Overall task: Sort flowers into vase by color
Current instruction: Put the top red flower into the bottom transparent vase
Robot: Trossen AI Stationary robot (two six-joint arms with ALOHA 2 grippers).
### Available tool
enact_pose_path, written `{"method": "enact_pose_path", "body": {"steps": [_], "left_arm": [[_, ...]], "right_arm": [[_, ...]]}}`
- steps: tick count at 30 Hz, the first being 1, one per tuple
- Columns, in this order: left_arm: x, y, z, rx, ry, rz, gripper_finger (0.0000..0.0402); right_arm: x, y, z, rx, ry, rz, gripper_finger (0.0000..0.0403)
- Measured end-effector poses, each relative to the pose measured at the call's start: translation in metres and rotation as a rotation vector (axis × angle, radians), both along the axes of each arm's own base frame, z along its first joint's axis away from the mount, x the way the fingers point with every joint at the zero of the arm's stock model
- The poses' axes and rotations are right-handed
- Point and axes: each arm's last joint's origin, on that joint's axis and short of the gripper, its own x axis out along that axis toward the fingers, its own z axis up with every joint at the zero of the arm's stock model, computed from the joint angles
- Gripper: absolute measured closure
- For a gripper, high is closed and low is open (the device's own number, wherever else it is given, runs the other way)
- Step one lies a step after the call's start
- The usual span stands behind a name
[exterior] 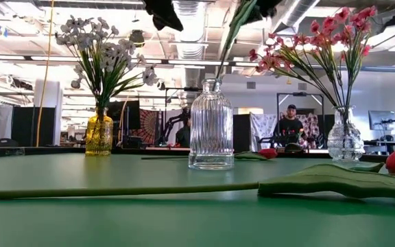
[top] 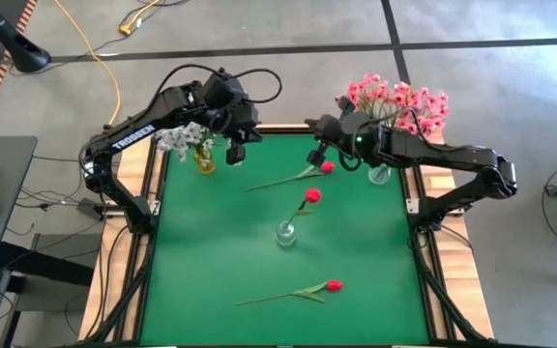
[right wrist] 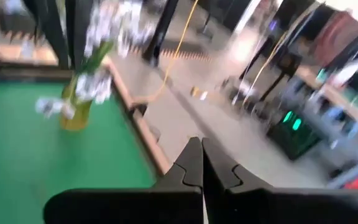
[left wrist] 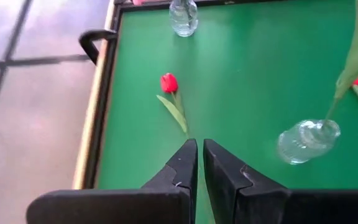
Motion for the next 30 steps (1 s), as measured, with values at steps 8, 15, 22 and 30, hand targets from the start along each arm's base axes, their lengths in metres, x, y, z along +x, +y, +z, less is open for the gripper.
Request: {"method": "enact_pose_path", "body": {"steps": [8,15,22,30], "left_arm": [[0.018,0.002,-0.044,-0.096,0.009,0.066,0.0368],[0.038,0.002,-0.089,-0.102,-0.089,0.178,0.0285],[0.071,-0.024,-0.126,-0.005,0.008,0.292,0.0238],[0.105,-0.01,-0.189,-0.059,0.15,0.34,0.0236]], "right_arm": [[-0.024,0.018,0.007,0.172,-0.057,-0.011,0.0379],[-0.053,0.047,0.034,0.197,-0.193,0.081,0.0376],[-0.072,0.064,0.046,0.224,-0.262,0.15,0.0376],[-0.076,0.075,0.048,0.264,-0.284,0.198,0.0372]]}}
